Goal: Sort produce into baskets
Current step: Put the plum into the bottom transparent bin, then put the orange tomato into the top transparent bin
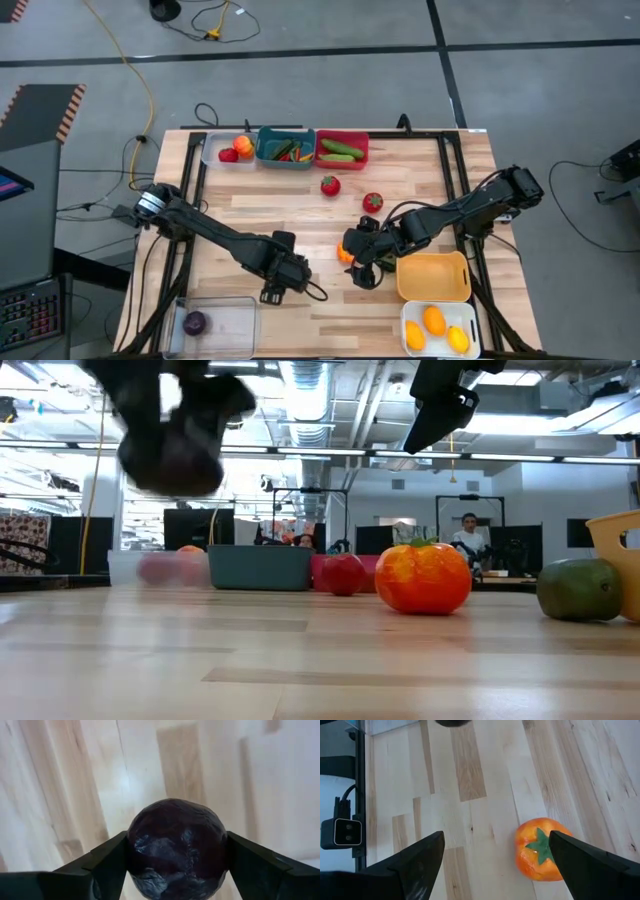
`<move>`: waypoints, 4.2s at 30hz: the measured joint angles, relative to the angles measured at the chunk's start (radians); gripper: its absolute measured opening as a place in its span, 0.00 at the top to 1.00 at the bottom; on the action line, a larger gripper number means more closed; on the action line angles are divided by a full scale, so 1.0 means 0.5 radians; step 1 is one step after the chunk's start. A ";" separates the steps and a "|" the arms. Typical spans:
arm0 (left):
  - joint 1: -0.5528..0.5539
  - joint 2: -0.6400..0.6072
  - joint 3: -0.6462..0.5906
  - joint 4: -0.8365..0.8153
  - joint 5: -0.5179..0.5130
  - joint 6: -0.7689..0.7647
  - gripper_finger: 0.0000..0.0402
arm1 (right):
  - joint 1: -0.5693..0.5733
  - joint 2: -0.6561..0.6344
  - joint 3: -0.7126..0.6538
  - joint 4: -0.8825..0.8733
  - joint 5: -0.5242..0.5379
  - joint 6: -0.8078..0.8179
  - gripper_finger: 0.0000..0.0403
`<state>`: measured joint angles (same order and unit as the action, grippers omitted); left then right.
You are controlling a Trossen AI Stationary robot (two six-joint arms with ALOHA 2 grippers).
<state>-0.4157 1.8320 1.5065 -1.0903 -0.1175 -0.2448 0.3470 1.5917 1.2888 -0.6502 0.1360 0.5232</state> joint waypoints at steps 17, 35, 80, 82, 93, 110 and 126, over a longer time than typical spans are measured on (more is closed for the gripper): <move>-0.397 -0.005 0.442 -0.522 0.352 -0.476 0.30 | 0.000 0.000 0.000 -0.008 0.000 0.000 0.04; -0.915 -0.004 0.407 -0.541 0.250 -1.153 0.27 | 0.000 0.000 0.000 -0.010 -0.007 0.001 0.04; 0.610 -0.541 0.406 -0.244 0.110 1.061 0.06 | -0.163 0.000 0.000 -0.115 -0.014 -0.007 0.04; 0.787 -0.554 0.406 -0.216 0.199 1.169 0.06 | -0.198 0.000 0.000 -0.112 -0.014 -0.070 0.04; 1.471 -0.486 0.405 0.022 0.841 1.545 0.06 | -0.379 0.000 0.000 -0.118 -0.013 -0.277 0.04; 1.618 -0.354 0.406 0.021 0.797 1.607 0.06 | -0.529 -0.001 0.000 -0.127 -0.077 -0.278 0.04; 1.618 -0.353 0.406 0.017 0.793 1.552 0.06 | -0.450 -0.001 0.000 -0.134 -0.216 -0.278 0.04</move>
<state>0.3935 1.6554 1.7096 -1.0817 0.2789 0.5311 0.1219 1.5913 1.2888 -0.7174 0.0280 0.3843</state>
